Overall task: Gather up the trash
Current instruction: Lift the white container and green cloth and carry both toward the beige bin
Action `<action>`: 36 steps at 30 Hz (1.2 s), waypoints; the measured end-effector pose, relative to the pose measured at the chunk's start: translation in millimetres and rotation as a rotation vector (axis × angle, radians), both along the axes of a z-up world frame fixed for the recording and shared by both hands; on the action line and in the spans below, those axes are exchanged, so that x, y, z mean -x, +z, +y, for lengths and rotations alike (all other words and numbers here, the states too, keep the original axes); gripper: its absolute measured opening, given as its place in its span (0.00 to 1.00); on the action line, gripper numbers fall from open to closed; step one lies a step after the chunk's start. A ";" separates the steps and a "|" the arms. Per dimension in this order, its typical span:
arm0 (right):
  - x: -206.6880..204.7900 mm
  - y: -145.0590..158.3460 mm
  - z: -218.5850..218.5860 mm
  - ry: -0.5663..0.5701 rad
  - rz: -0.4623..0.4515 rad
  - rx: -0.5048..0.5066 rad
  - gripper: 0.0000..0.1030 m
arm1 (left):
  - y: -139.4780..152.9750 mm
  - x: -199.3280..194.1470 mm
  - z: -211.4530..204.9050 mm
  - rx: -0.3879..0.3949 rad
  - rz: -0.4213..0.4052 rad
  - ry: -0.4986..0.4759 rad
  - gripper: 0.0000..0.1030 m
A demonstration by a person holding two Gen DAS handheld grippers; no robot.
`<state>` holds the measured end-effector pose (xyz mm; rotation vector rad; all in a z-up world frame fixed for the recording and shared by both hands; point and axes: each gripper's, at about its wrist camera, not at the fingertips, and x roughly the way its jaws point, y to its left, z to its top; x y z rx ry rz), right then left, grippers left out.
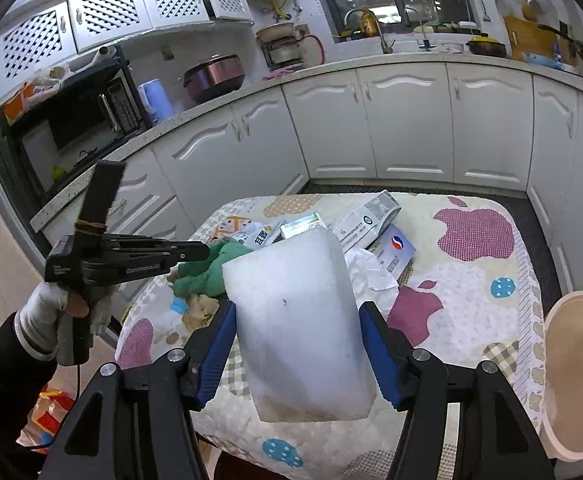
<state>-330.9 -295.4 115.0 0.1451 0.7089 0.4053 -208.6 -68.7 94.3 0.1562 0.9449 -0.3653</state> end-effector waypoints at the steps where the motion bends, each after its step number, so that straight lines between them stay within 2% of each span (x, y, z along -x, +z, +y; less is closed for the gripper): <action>1: 0.6 -0.5 -1.2 -0.001 0.001 0.000 0.59 | -3.4 -2.4 -0.4 -0.019 0.003 0.013 0.05; 3: 1.4 -2.7 -4.1 -0.006 0.004 -0.003 0.59 | -8.1 -7.1 2.5 -0.039 0.008 0.040 0.05; 5: 2.2 -4.4 -6.3 -0.014 0.009 -0.004 0.59 | -8.9 -8.1 8.1 -0.015 0.009 0.045 0.06; 9: -0.3 -6.6 -9.7 -0.036 0.023 -0.007 0.59 | -6.6 -11.9 21.4 0.046 -0.002 0.063 0.37; 12: -1.9 -5.8 -8.9 -0.036 0.025 -0.002 0.59 | 0.7 -13.2 32.7 0.110 -0.019 0.080 0.38; 13: -3.0 -5.4 -8.8 -0.034 0.025 0.001 0.59 | 2.5 -13.4 34.3 0.110 -0.026 0.085 0.43; 15: -5.4 -5.2 -6.4 -0.028 0.027 0.006 0.59 | 2.2 -16.1 34.6 0.089 -0.027 0.084 0.47; 17: -6.9 -5.5 -4.8 -0.026 0.029 0.008 0.59 | -3.8 -19.3 31.2 0.072 -0.003 0.071 0.47; 18: -7.7 -6.1 -4.7 -0.024 0.030 0.008 0.59 | -10.8 -22.3 26.2 0.038 0.022 0.061 0.47; 20: -9.0 -7.2 -3.8 -0.021 0.036 0.009 0.59 | -23.8 -26.2 17.7 -0.035 0.061 0.058 0.44; 21: -9.3 -7.3 -3.2 -0.019 0.038 0.010 0.59 | -28.9 -26.8 14.8 -0.044 0.063 0.051 0.27; 22: -9.2 -7.8 -3.5 -0.018 0.038 0.011 0.59 | -31.6 -26.2 12.7 -0.044 0.064 0.042 0.04; 25: -7.9 -6.3 -4.5 -0.019 0.032 0.019 0.59 | -26.5 -20.2 7.8 -0.022 0.053 0.006 0.04; 31: -5.7 -1.2 -17.3 -0.052 0.016 0.012 0.59 | 24.8 -2.1 4.6 0.053 -0.045 -0.034 0.04; 36: -2.3 -0.1 -39.0 -0.109 0.017 0.017 0.59 | 59.2 15.5 -18.1 0.134 -0.065 -0.119 0.04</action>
